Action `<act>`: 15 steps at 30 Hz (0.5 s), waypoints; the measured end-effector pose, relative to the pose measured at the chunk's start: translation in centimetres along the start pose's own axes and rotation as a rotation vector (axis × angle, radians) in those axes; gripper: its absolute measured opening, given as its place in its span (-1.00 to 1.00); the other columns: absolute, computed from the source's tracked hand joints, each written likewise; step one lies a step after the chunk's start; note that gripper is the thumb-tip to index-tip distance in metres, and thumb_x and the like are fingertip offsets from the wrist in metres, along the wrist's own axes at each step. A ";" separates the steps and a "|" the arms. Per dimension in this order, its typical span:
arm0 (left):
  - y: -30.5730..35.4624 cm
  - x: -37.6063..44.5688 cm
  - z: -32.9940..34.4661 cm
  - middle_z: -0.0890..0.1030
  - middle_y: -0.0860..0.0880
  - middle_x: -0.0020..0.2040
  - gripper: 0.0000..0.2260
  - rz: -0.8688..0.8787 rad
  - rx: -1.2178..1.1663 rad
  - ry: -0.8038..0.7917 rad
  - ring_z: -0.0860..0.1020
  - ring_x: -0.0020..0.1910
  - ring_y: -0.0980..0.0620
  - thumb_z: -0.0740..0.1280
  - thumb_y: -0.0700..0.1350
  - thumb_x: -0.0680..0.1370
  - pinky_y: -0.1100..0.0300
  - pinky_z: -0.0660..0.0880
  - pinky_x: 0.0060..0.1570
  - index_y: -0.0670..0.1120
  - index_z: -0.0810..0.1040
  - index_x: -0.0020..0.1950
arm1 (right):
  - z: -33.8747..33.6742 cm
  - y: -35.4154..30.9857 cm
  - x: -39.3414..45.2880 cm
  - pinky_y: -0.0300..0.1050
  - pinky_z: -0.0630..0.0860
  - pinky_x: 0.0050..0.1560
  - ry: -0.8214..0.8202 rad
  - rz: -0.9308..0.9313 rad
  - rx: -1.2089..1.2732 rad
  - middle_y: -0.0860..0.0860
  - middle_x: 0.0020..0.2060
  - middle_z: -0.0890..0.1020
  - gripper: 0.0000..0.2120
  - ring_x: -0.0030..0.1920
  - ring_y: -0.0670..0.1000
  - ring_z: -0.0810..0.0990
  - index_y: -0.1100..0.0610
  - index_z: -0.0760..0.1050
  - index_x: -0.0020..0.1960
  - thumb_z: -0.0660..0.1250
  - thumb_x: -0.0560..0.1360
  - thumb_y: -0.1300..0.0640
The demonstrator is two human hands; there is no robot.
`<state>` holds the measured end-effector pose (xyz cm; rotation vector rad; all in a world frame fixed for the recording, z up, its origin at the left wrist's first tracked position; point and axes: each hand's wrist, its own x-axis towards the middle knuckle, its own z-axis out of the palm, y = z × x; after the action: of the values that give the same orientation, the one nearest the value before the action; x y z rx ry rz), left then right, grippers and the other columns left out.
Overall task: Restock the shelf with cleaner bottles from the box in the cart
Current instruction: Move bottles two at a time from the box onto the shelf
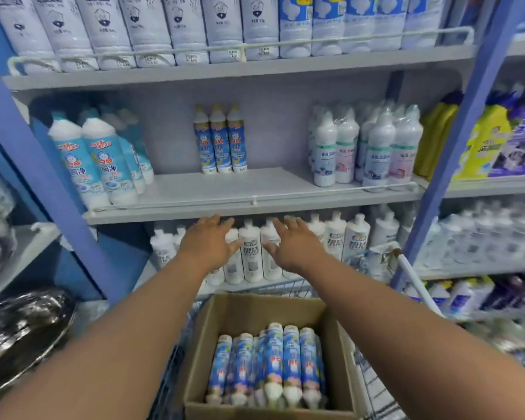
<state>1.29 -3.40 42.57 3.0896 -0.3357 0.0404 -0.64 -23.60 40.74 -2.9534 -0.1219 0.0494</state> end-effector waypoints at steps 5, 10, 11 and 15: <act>2.0 -3.1 6.3 0.15 -0.05 0.61 -0.36 -0.009 -0.048 -0.057 0.12 0.57 -0.10 0.13 0.33 0.58 -0.04 0.20 0.49 0.09 0.16 0.60 | 7.3 2.3 -3.8 0.13 0.02 0.57 -0.090 0.033 0.082 0.09 0.62 -0.01 -0.30 0.60 0.19 -0.08 0.04 -0.08 0.64 0.00 0.64 -0.28; 2.8 -4.3 13.5 0.14 -0.09 0.61 -0.34 0.011 -0.027 -0.199 0.14 0.56 -0.14 0.10 0.34 0.58 -0.05 0.20 0.49 0.07 0.15 0.61 | 15.6 4.0 -4.9 0.14 0.06 0.56 -0.196 0.065 0.048 0.16 0.60 0.06 -0.29 0.59 0.20 0.00 0.12 -0.05 0.63 -0.02 0.63 -0.27; 3.0 -4.3 14.8 0.13 -0.09 0.61 -0.33 0.021 -0.028 -0.215 0.14 0.56 -0.15 0.10 0.35 0.58 -0.07 0.18 0.50 0.06 0.14 0.61 | 16.9 4.3 -5.1 0.13 0.05 0.56 -0.209 0.076 0.058 0.15 0.61 0.04 -0.29 0.60 0.19 -0.02 0.11 -0.05 0.63 -0.02 0.63 -0.27; 3.9 -3.7 18.7 0.08 -0.06 0.63 -0.33 0.032 0.005 -0.257 0.09 0.58 -0.10 0.07 0.33 0.59 -0.05 0.07 0.50 0.05 0.07 0.62 | 21.1 4.9 -5.5 0.11 0.04 0.56 -0.287 0.137 0.105 0.08 0.62 -0.02 -0.29 0.61 0.16 -0.10 0.06 -0.10 0.64 -0.01 0.64 -0.27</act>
<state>-2.75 -7.09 23.93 3.0959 -0.3921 -0.3585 -6.55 -25.06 19.28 -2.8269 0.0436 0.4837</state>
